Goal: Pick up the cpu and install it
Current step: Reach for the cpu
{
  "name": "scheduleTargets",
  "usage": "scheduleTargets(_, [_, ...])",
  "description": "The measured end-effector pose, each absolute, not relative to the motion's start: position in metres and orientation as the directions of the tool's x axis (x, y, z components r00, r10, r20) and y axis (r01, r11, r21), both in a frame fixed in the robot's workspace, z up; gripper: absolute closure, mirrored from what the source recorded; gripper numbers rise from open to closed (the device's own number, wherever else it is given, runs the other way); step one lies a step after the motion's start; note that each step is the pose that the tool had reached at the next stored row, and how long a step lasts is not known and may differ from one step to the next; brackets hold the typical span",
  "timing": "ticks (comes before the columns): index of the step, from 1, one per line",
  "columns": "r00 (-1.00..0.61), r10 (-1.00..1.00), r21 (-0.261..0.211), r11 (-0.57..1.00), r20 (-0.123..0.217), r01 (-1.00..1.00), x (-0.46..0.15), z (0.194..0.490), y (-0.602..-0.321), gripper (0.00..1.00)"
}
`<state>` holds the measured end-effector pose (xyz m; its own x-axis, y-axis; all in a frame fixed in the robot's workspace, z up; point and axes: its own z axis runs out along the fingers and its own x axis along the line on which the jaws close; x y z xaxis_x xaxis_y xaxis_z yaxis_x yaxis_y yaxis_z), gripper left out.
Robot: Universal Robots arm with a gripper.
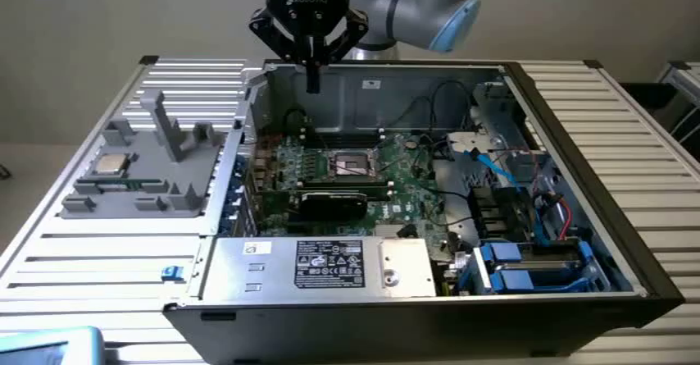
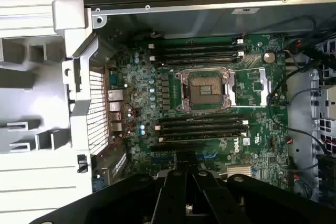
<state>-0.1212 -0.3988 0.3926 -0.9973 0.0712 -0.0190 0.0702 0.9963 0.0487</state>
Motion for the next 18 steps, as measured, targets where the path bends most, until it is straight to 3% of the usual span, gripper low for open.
scheduleTargets(18, [-0.997,0.071,0.049,0.996,-0.019,0.070,-0.1290,0.3926,-0.3988,0.89])
